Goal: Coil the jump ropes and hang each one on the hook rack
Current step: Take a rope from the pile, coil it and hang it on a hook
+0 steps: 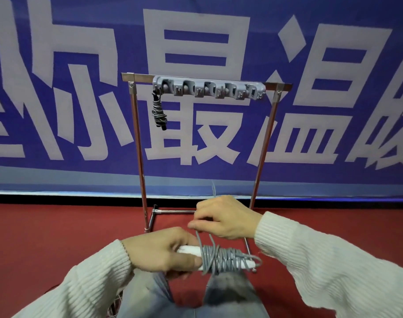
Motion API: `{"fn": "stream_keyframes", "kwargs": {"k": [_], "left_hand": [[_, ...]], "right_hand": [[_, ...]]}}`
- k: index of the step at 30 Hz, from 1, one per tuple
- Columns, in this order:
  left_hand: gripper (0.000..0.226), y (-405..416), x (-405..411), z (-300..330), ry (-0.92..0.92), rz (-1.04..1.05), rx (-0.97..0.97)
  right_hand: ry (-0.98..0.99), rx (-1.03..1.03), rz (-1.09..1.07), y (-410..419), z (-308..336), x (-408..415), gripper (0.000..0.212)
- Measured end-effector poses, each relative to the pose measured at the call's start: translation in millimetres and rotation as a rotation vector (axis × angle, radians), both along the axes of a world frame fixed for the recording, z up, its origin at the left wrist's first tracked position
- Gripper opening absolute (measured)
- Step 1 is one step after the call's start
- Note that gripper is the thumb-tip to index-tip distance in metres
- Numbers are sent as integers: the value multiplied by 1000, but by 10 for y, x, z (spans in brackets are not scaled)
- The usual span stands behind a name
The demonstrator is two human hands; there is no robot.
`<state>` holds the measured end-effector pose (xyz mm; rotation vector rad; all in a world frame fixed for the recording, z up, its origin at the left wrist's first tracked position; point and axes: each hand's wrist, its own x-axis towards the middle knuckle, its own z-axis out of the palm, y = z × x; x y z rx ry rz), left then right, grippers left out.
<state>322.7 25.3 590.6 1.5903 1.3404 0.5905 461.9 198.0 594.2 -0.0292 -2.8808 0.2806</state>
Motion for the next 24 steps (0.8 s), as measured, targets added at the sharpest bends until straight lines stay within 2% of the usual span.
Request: {"fn": "stream_keyframes", "kwargs": {"k": [2,4,7,8,9,10,11,12,13,14,16,17,18,20,22,24], "left_hand": [[28,-31,-71,24,-142,72,70],[26,-56,-163,34,-223,149,138],[38,-40,-209,-28,-336,179,181],[44,-20,-203,-67,-387,176,169],[51,-3,-194,-99,-438,165,151],[57,17,-195,-132,-478,151,140],[59,25,-180,-145,-505,150,148],[58,31,-157,-147,-518,178,177],[54,35,-129,-137,-524,241,218],[49,48,-112,-136,-522,343,268],[37,76,-92,-91,-524,584,328],[34,94,-116,-78,-505,685,324],[35,117,-147,-68,-439,767,314],[36,159,-207,-71,-87,853,306],[32,201,-209,-123,276,863,323],[29,230,-202,-203,425,900,364]], "right_hand": [[-23,-298,-89,36,5,-6,59],[-63,-517,-190,60,-77,-34,61],[-186,-588,-311,38,-280,-115,29],[-287,-719,-330,24,-342,-170,21],[-386,-938,-400,-65,-365,-200,23],[-377,-1036,-501,-124,-409,-163,30],[-368,-869,-531,-154,-409,-146,34],[-317,-821,-555,-205,-370,-147,33],[-234,-898,-572,-246,-354,-168,24],[-118,-976,-466,-298,-279,-146,17],[43,-1110,-441,-408,-214,-130,33],[77,-1104,-409,-420,-259,-112,37],[86,-1013,-365,-444,-299,-92,37],[37,-712,-310,-435,-353,-38,29],[-83,-435,-342,-319,-317,64,25],[-188,-187,-373,-264,-188,169,23]]}}
